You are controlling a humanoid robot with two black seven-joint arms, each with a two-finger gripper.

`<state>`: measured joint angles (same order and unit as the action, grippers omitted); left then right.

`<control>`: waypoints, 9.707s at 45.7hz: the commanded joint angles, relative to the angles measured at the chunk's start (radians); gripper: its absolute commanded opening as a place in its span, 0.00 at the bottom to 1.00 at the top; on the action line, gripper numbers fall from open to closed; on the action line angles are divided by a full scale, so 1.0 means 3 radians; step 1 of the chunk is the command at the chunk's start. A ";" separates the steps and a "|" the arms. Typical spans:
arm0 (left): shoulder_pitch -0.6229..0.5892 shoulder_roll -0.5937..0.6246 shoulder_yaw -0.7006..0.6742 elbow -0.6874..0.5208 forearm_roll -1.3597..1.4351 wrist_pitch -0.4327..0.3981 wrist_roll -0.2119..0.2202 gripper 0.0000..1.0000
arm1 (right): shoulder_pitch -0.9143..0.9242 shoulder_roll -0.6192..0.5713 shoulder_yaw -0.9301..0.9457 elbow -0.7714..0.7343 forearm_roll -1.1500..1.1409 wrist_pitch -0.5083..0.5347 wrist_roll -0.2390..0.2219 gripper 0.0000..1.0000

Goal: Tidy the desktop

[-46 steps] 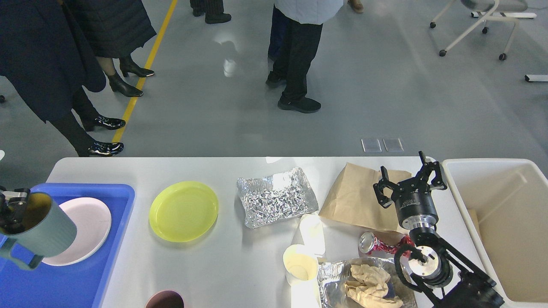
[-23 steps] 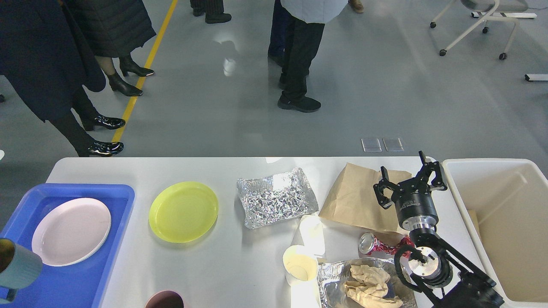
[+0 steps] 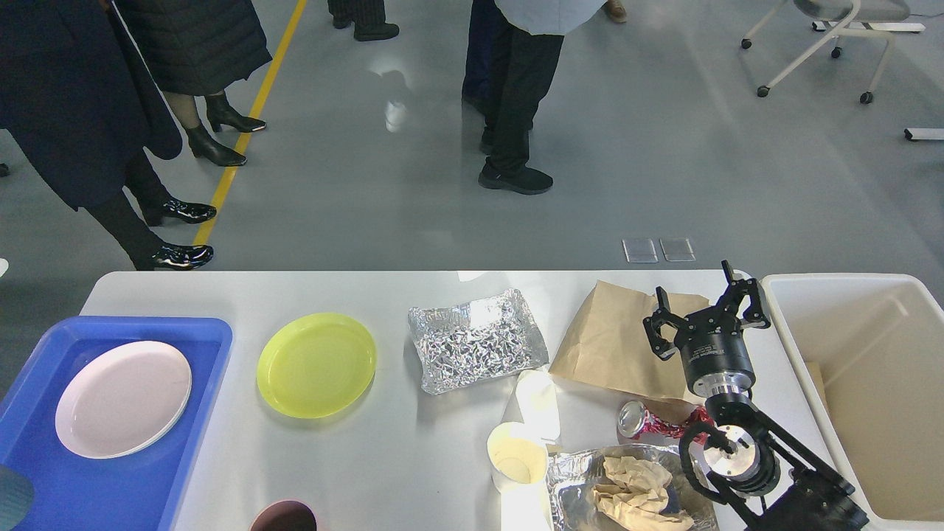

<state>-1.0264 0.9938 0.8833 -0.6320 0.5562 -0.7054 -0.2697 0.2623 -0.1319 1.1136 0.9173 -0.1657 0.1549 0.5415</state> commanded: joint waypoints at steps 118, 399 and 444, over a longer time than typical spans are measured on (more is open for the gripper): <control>0.0410 -0.0035 -0.0255 0.0195 -0.0525 0.0020 -0.0057 0.94 | 0.0000 0.0000 0.0000 0.0000 0.0000 0.0000 0.0000 1.00; -0.1871 -0.2367 0.1080 -0.3109 0.0344 0.1410 0.0930 0.82 | 0.0000 0.0000 0.0000 0.0000 0.0000 0.0000 0.0000 1.00; -0.1774 -0.2352 0.1085 -0.2996 0.0314 0.1426 0.0950 0.00 | 0.0000 0.0000 0.0000 0.0000 0.0000 0.0000 0.0000 1.00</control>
<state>-1.5576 0.2882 1.2089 -1.5304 0.6565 -0.2717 0.0157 0.2623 -0.1319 1.1137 0.9173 -0.1657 0.1549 0.5415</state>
